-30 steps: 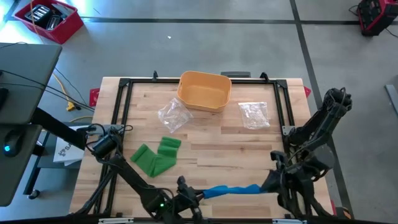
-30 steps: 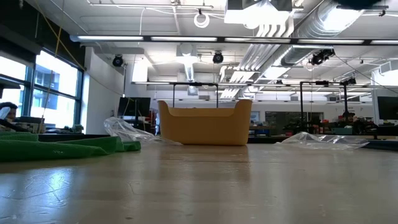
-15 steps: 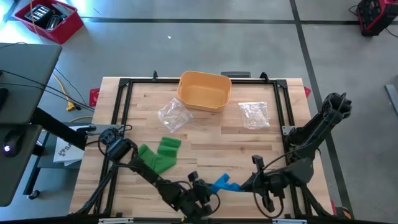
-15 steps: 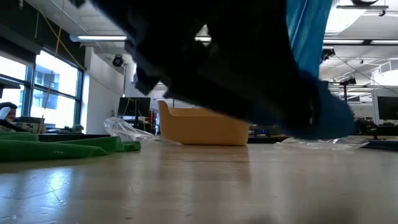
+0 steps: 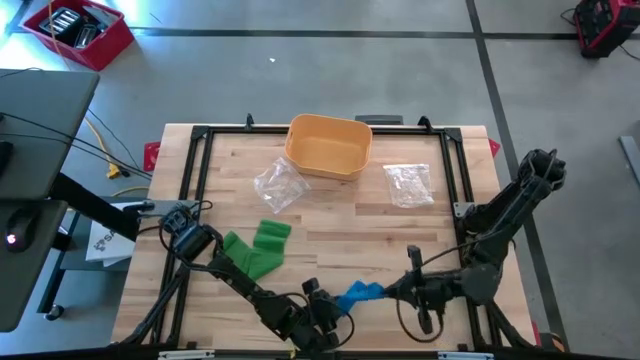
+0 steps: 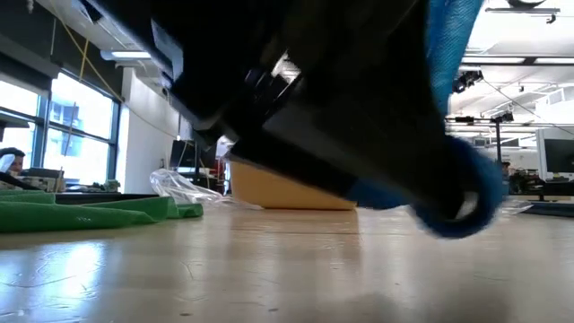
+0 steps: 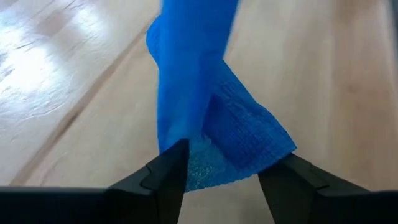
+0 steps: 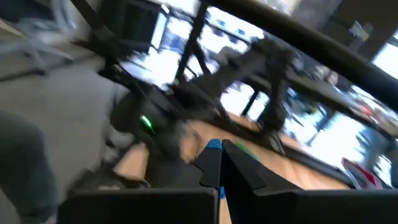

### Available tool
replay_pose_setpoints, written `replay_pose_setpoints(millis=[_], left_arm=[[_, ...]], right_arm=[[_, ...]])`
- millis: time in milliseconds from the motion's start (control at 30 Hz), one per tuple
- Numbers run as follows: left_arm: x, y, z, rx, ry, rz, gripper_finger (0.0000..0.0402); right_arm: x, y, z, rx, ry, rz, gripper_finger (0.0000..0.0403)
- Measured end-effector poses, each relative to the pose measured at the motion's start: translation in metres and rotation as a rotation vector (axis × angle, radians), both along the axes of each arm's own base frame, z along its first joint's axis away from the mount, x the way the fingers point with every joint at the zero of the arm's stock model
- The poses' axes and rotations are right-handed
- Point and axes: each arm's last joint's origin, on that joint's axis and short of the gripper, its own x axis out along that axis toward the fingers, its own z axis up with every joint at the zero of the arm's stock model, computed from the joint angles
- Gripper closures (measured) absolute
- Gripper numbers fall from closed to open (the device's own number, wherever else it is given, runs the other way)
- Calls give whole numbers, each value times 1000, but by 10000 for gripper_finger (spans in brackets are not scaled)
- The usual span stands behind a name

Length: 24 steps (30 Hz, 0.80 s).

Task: Roll bandage
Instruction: Roll the blue bandage

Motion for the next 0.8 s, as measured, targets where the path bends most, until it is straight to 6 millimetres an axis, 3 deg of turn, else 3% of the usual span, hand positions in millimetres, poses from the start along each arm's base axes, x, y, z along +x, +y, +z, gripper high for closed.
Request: replay_pose_setpoints(millis=[167,400,567,800], left_arm=[[8,-11,10,-36,-96,-108,220],[13,-23,24,-82,-235,-193,220],[6,-40,34,-88,-330,-244,220],[-16,-62,42,15,-382,-193,220]], right_arm=[[20,-14,-20,-10,70,-230,403],[54,-66,-60,-59,296,-496,403],[57,-95,-80,-91,470,-616,403],[53,-100,-94,-151,585,-642,403]])
